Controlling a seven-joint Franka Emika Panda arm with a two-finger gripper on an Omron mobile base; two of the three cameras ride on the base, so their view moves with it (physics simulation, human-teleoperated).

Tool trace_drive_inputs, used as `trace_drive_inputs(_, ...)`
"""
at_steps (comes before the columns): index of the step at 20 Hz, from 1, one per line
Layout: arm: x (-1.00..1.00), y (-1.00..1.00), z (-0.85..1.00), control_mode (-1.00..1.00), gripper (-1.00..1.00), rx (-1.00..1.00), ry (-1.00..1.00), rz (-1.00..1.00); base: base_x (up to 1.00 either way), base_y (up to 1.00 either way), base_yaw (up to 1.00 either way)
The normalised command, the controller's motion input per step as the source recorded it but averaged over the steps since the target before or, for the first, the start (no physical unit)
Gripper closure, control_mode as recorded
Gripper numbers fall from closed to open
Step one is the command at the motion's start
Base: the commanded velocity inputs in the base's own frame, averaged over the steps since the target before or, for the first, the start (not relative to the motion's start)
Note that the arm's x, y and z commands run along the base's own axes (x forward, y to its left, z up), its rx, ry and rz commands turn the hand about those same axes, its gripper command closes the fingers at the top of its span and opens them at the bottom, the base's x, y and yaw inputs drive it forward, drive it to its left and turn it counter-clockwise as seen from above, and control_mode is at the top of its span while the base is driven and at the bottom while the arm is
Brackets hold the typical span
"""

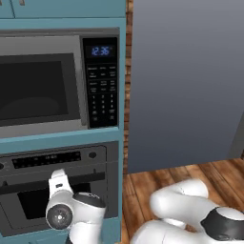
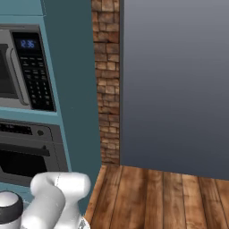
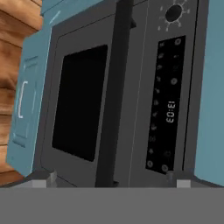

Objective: Take the fish from the oven and place it on the plate on the counter.

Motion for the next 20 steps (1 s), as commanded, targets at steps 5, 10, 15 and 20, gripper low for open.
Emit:
trace_drive_inputs(5, 0.27, 0.47, -0.37, -1.00, -1.00, -0.21, -0.11, -0.05, 0.00, 0.00, 0.00)
trace_drive_inputs(10, 0.50, 0.00, -0.52, -1.00, -1.00, -0.07, -0.13, -0.05, 0.00, 0.00, 0.00)
trace_drive_inputs(15, 0.76, 0.02, -0.59, -1.00, -1.00, -0.04, -0.07, -0.03, 0.00, 0.00, 0.00)
trace_drive_inputs(20, 0.81, 0.22, -0.54, -1.00, -1.00, -0.04, 0.00, -0.08, 0.00, 0.00, 0.00)
